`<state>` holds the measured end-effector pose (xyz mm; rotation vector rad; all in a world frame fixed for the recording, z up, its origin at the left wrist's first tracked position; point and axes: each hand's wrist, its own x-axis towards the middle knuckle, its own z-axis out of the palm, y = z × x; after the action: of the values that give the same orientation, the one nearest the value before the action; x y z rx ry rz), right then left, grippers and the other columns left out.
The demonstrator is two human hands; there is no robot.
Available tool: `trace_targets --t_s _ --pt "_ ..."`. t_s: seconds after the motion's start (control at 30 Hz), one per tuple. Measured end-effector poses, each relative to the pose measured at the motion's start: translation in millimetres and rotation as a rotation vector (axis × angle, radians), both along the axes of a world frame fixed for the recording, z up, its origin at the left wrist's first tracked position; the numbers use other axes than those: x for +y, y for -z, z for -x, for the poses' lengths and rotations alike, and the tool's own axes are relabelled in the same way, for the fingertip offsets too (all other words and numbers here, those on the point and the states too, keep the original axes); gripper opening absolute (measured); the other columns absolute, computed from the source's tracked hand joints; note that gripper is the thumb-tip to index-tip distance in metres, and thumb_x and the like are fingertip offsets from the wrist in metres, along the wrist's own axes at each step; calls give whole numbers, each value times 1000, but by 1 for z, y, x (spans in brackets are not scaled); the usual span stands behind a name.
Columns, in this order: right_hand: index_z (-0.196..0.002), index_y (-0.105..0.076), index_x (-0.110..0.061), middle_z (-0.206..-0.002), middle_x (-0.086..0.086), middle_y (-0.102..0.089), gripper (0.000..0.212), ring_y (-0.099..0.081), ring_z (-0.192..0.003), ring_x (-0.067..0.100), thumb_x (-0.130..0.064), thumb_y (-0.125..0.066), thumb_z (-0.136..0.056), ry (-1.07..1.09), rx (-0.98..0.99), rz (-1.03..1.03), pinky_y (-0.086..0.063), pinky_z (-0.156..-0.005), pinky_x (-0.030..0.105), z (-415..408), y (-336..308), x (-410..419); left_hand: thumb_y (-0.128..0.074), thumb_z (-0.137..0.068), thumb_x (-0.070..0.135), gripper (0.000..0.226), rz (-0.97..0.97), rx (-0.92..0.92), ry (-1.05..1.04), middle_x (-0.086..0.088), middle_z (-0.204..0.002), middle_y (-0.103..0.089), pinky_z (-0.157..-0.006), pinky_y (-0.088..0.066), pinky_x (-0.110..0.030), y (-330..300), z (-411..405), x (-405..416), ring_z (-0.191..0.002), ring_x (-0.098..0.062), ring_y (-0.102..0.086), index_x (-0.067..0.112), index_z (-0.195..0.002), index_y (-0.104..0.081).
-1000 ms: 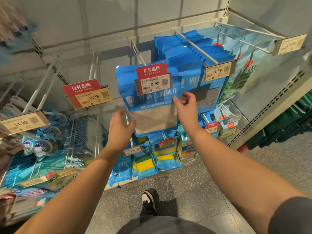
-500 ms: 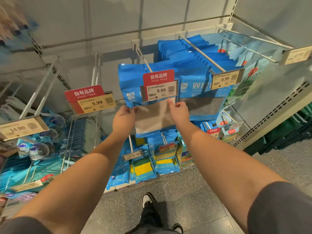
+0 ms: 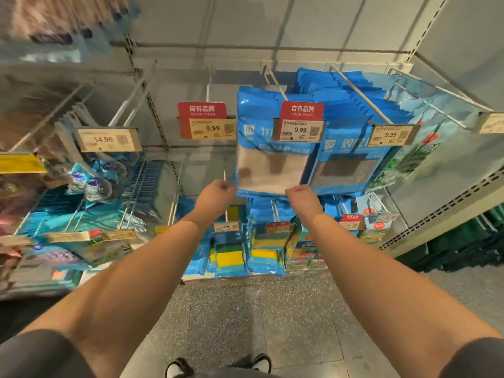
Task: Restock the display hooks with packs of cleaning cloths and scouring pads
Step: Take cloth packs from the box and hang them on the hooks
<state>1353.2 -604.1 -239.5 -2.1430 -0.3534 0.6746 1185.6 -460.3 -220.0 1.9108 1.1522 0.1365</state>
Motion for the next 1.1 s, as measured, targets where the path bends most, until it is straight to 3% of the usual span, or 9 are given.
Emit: trace_targets --t_s 0.07,0.17,0.3,0.4,0.5,0.6,0.8,0.87,1.1 --pt "-72 -43 -23 -63 -1 -44 24 -41 -62 23 -24 -56 -92 -81 -24 53 -33 -56 32 23 -4 0 -56 -100 41 39 -9 -41 21 -6 -108 -67 -74 -46 -31 3 29 -6 -87 -21 -60 14 -128 -60" --pt "-82 -53 -23 -68 -1 -51 17 -48 -67 20 -31 -55 -96 -244 -77 146 -38 -68 30 78 -16 17 -57 -99 36 29 -53 -19 27 -7 -109 -70 -79 -51 -33 0 95 -1 -91 -25 -63 16 -118 -66" --pt "-102 -62 -18 -86 3 -61 13 -56 -76 21 -28 -55 -96 -412 -175 186 -39 -61 24 185 -30 55 -57 -100 35 28 -130 61 20 -7 -114 -70 -80 -48 -32 -4 211 24 -100 -26 -64 17 -119 -66" --pt "-109 -61 -18 -91 4 -63 16 -56 -71 18 -26 -58 -95 -527 -217 137 -41 -53 18 282 -36 81 -58 -100 35 24 -202 93 -9 -4 -108 -71 -71 -46 -30 -12 314 43 -88 -24 -64 19 -115 -68" --pt "-110 -62 -16 -106 7 -66 21 -57 -84 23 -29 -57 -94 -632 -281 131 -45 -73 29 370 -39 108 -61 -99 31 23 -260 118 -57 -5 -104 -70 -71 -38 -28 -18 416 61 -91 -25 -64 14 -112 -69" --pt "-107 -59 -15 -108 7 -62 23 -54 -80 22 -35 -54 -96 -776 -338 163 -46 -72 39 454 -44 138 -62 -97 31 25 -290 159 -113 -2 -113 -70 -78 -43 -30 -24 517 73 -104 -25 -65 15 -115 -67" --pt "-131 -55 -13 -132 8 -57 40 -57 -114 27 -32 -55 -96 -984 -477 171 -43 -84 32 591 -61 193 -59 -97 32 29 -348 253 -219 -5 -119 -66 -84 -48 -33 -54 676 93 -109 -27 -64 15 -119 -67" --pt "-125 -60 -10 -129 11 -60 36 -57 -113 29 -29 -55 -96 -1040 -495 159 -45 -87 35 634 -68 213 -59 -97 33 28 -373 276 -260 -8 -114 -66 -80 -45 -34 -64 724 99 -106 -28 -63 11 -113 -68" --pt "-103 -62 -14 -109 12 -66 25 -61 -100 32 -37 -57 -93 -1240 -533 57 -41 -71 33 787 -78 294 -56 -98 30 30 -414 310 -473 -5 -124 -63 -98 -48 -36 -84 871 126 -115 -26 -59 15 -122 -65"
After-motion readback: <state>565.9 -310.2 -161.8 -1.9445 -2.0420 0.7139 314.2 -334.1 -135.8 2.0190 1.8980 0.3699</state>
